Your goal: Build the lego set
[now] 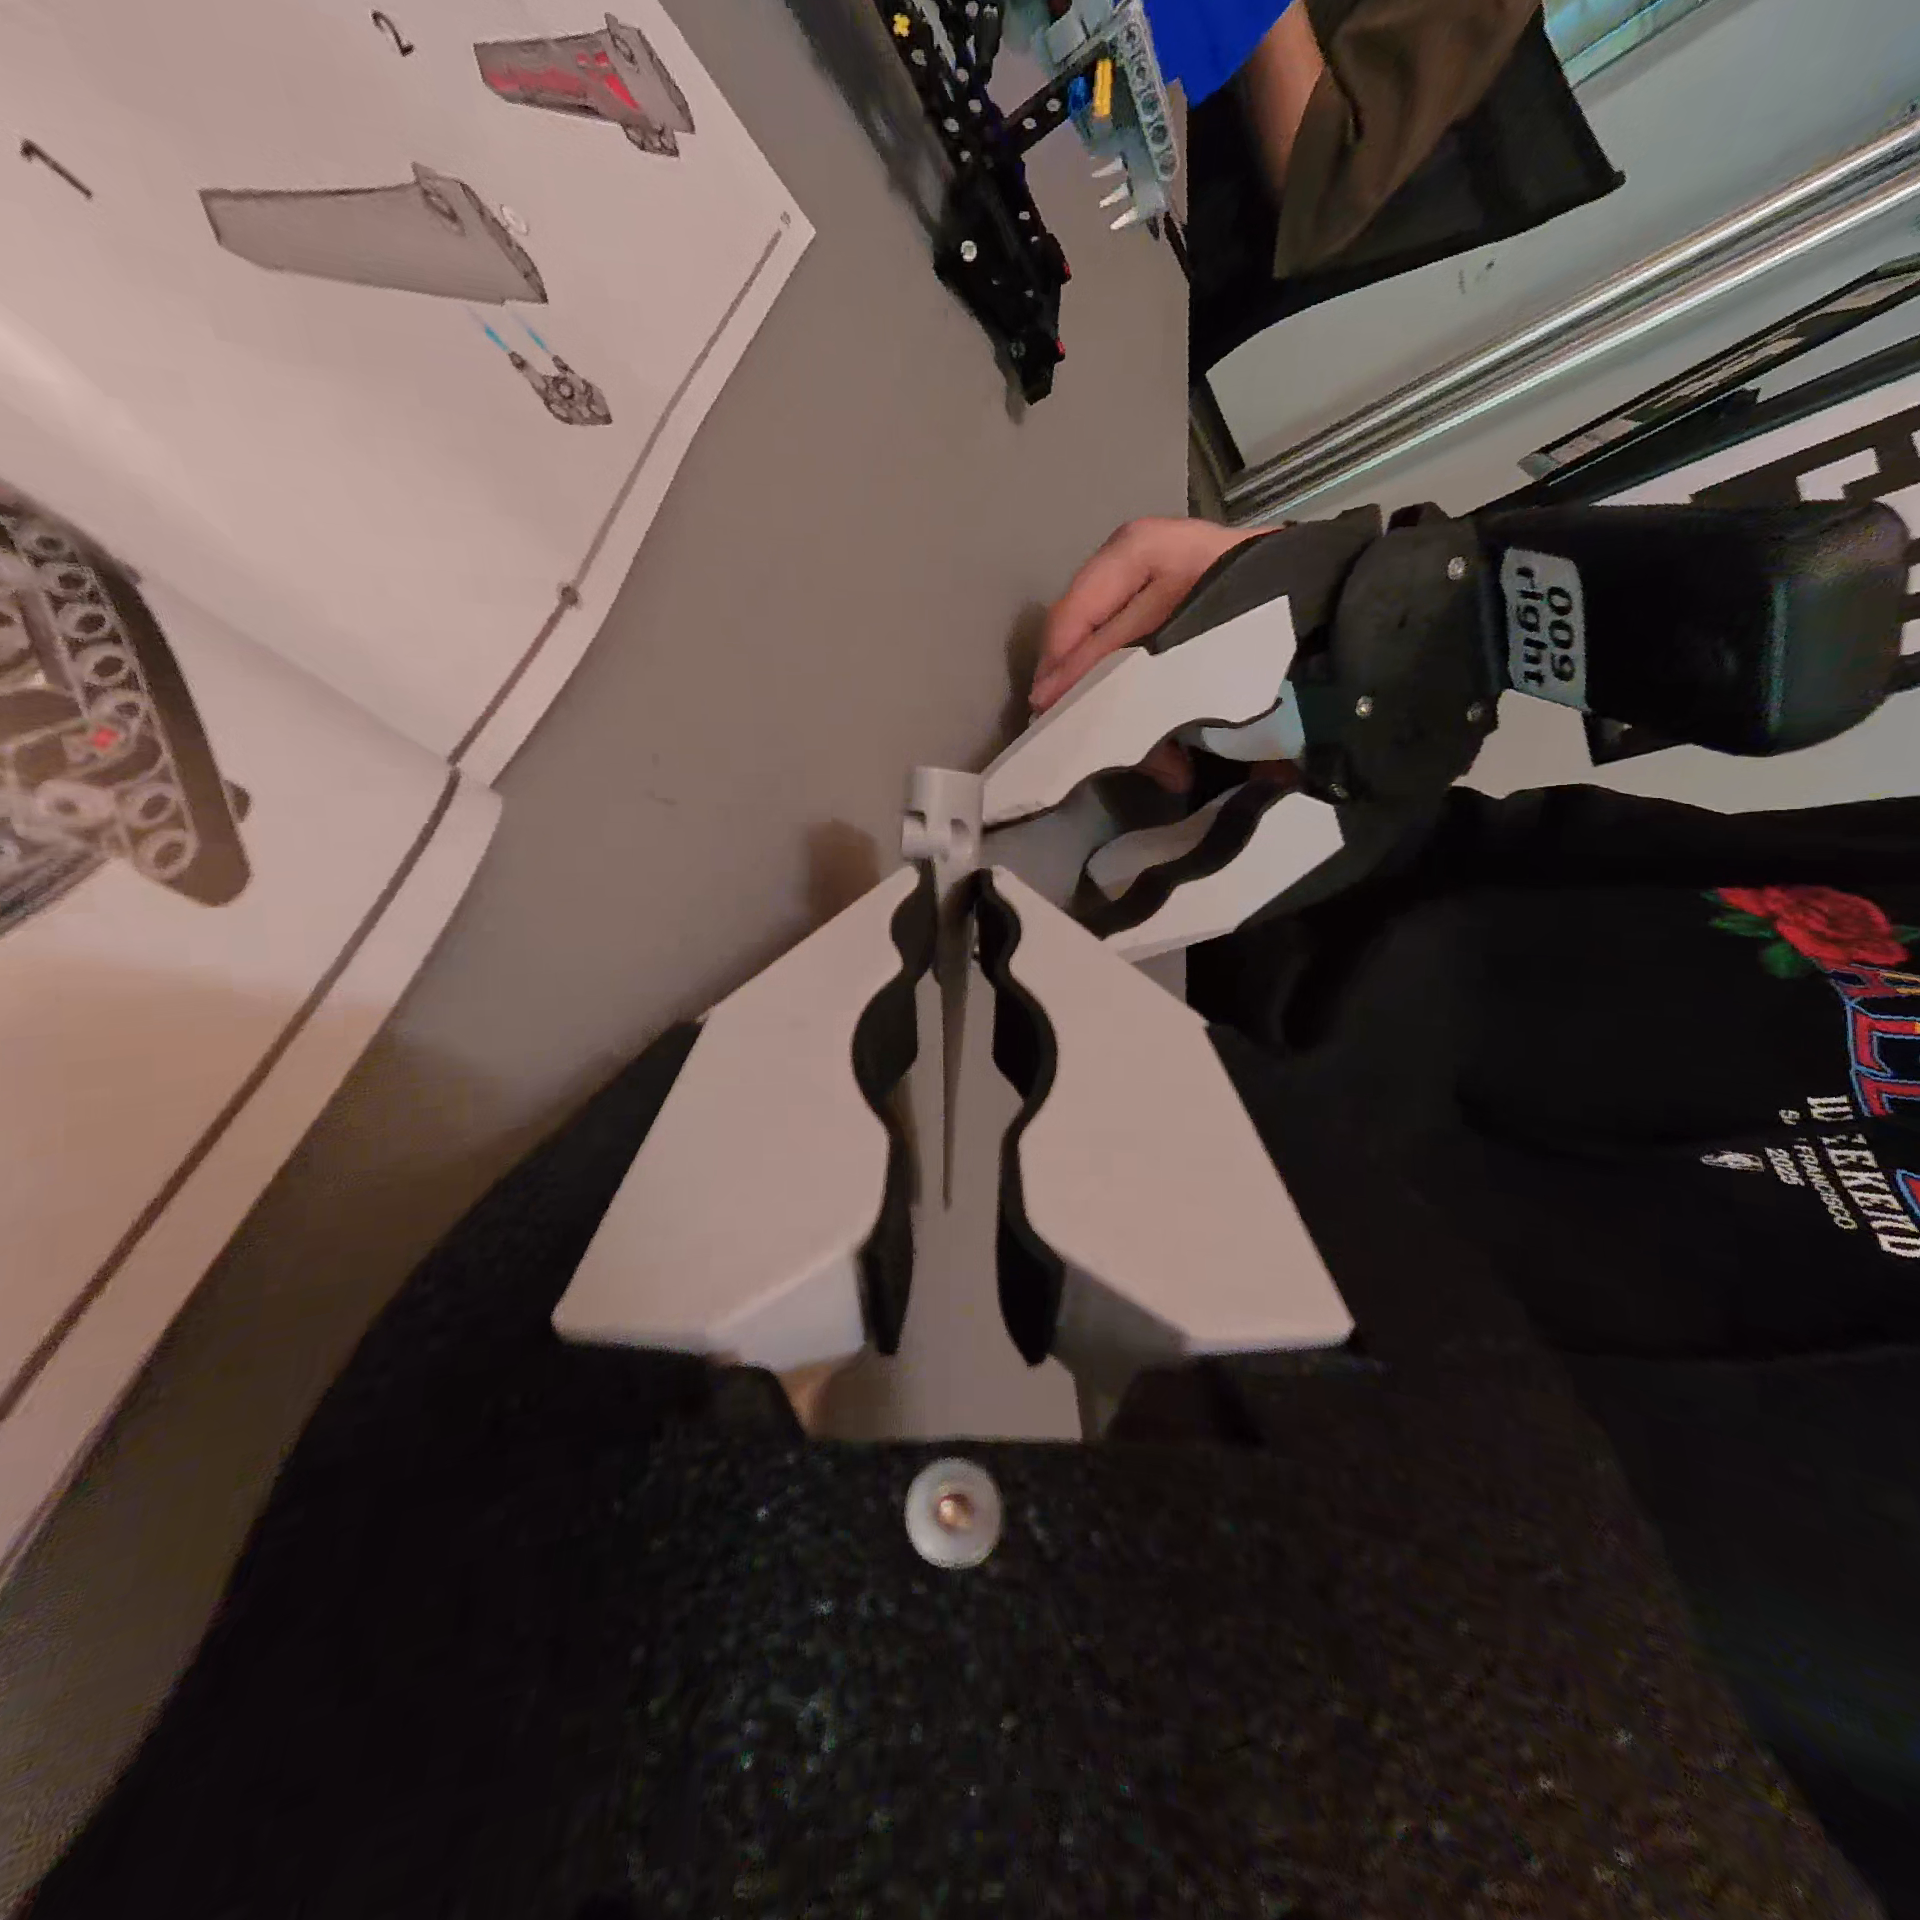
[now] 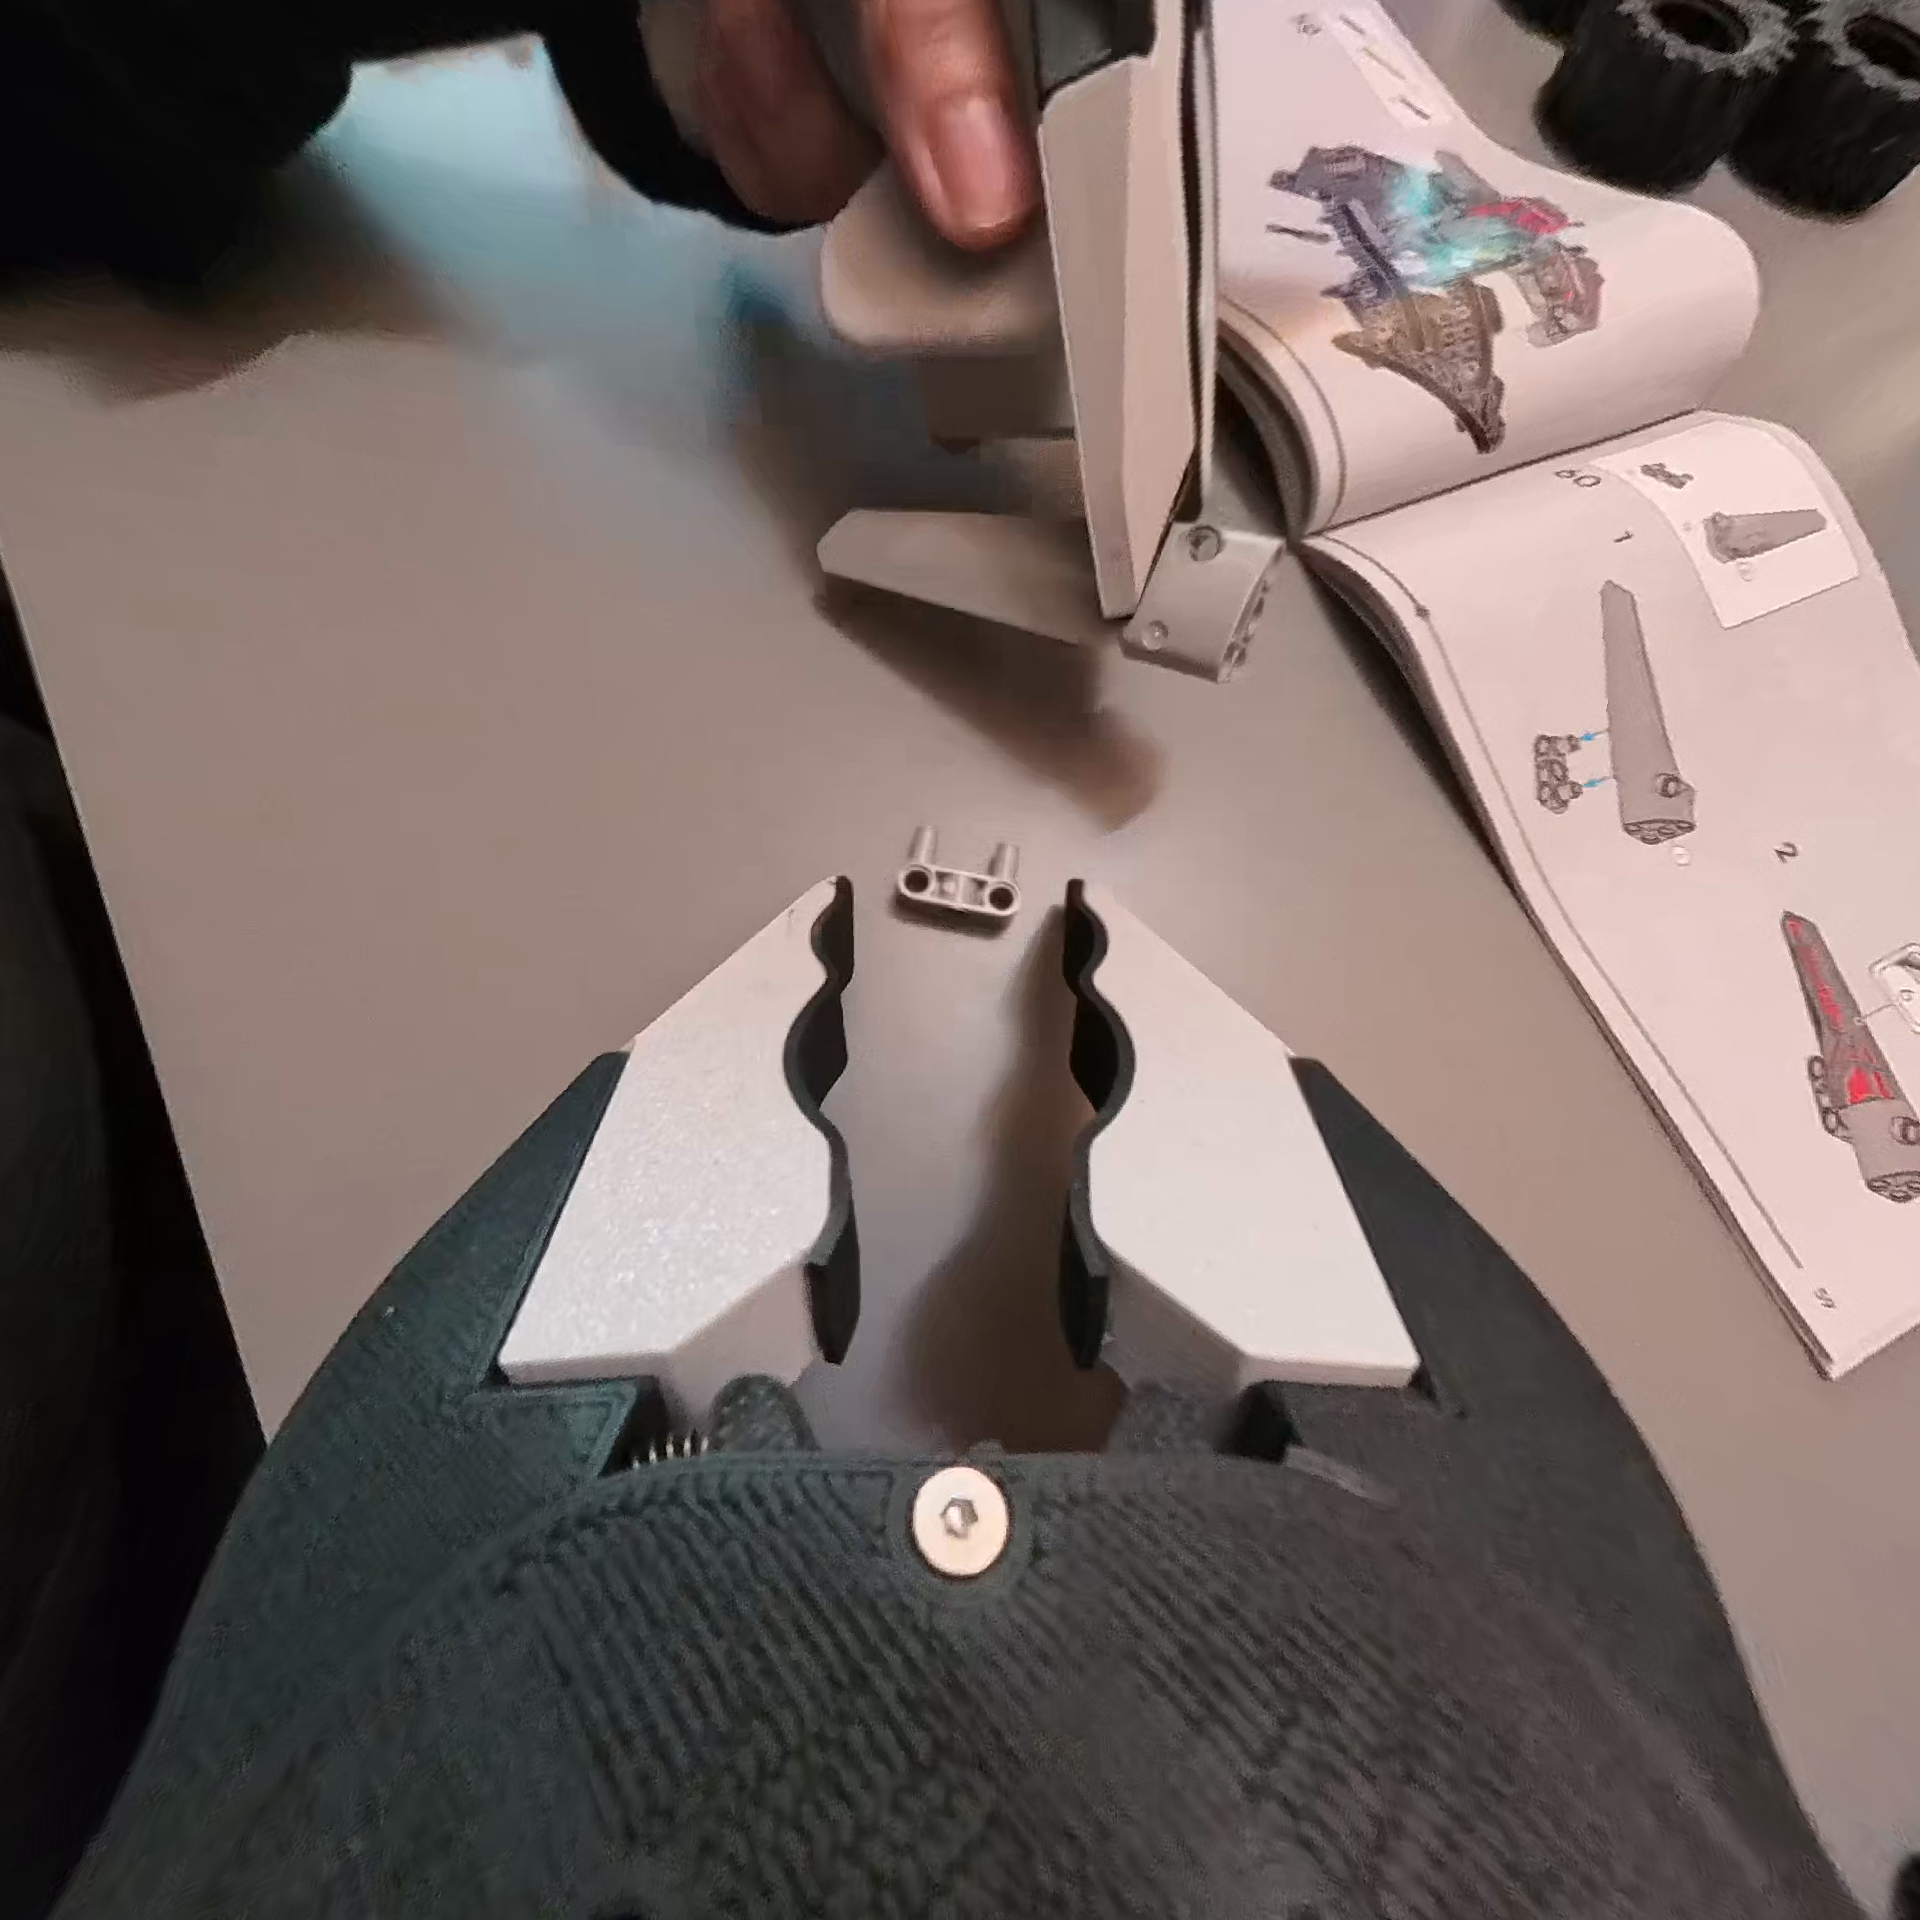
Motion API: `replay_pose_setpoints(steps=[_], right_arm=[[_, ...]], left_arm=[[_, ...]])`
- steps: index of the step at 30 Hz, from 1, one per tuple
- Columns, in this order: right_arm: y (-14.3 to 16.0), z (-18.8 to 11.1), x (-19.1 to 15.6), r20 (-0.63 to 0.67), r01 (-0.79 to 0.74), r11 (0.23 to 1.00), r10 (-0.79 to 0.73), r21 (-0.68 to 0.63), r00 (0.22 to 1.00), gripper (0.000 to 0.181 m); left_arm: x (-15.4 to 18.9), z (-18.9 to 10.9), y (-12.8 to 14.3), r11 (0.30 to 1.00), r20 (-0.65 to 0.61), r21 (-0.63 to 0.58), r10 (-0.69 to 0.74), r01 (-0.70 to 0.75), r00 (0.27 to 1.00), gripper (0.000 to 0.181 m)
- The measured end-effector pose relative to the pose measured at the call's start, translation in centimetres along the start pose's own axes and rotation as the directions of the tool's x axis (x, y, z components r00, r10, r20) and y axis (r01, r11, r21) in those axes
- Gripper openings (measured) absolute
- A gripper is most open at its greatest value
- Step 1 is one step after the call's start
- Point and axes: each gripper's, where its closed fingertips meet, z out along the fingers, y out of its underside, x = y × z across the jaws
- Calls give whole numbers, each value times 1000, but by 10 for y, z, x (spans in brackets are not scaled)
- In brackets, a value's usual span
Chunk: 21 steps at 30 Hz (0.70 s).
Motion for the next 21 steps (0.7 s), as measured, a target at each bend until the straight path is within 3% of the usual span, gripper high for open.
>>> replay_pose_setpoints(steps=[3, 10, 14, 18, 21], right_arm=[[-3, 4, -6, 23, 12, 1000, -12, 0, 1000, 25], [-4, 6, -3, -13, 28, 1000, -28, 1, 1000, 23], [-4, 6, -1, -18, 15, 1000, -15, -1, 1000, 23], [-4, 6, 1, -6, -14, 1000, 14, -3, 1000, 25], [-2, 5, 7, -7, -56, 998, 56, -6, 998, 37]], left_arm=[[3, 1, 1, 997, -57, 47, -51, 54, 997, 5], [1, 1, 3, 989, -89, 113, -84, 94, 993, 5], [2, 2, 5, 984, -113, 146, -85, 101, 990, 5], [10, -3, -2, 961, -160, 252, -74, 113, 984, 5], [11, -8, -5, 945, -146, 311, -59, 103, 988, 5]])
